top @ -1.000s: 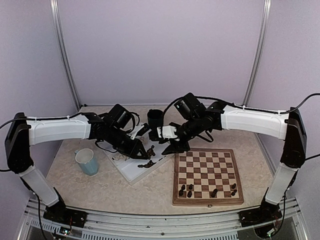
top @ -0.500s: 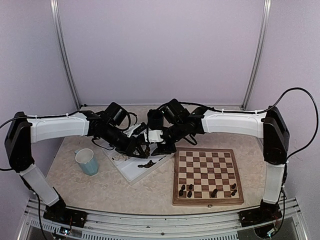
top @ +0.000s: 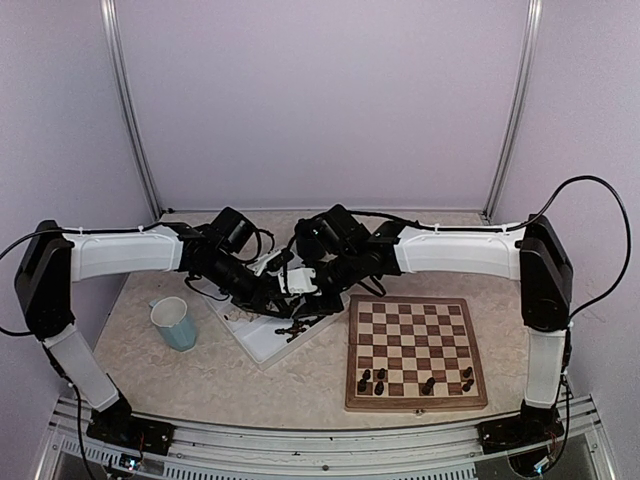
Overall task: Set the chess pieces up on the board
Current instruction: Pass from the left arm to the right
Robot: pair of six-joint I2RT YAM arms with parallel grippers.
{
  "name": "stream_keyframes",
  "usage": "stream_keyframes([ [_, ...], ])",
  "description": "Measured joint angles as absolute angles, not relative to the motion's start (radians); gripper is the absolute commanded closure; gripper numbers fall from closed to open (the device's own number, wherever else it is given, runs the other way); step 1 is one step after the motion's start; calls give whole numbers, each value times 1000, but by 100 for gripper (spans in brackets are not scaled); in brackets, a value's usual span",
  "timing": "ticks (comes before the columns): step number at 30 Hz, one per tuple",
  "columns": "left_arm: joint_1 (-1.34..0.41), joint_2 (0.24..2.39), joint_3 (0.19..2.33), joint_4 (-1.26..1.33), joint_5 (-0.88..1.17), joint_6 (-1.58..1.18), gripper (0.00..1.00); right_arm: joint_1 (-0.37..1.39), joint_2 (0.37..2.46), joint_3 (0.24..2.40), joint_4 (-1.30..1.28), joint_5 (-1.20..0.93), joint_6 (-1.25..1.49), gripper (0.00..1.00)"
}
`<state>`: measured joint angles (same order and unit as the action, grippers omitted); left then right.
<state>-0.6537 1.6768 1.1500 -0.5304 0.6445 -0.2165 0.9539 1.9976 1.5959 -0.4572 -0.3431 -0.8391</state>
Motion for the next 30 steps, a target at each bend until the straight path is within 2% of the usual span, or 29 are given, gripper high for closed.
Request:
stream_keyframes([
  [5,-645,1676,1150,-528,654,-216,99,956,1999,1596,-448,-344,-824,56],
  [12,-630,1675,1150,-529,655,-216,99,956,2002,1589,-425,-303,-821,48],
  [22,-627,1674,1150,-538,654,-216,99,942,2002,1561,-392,-250,-820,47],
  [26,-627,1673,1150,-540,653,-215,99,899,2002,1564,-415,-331,-798,43],
  [30,-630,1649,1133,-520,640,-217,99,804,2003,1600,-475,-526,-728,42],
])
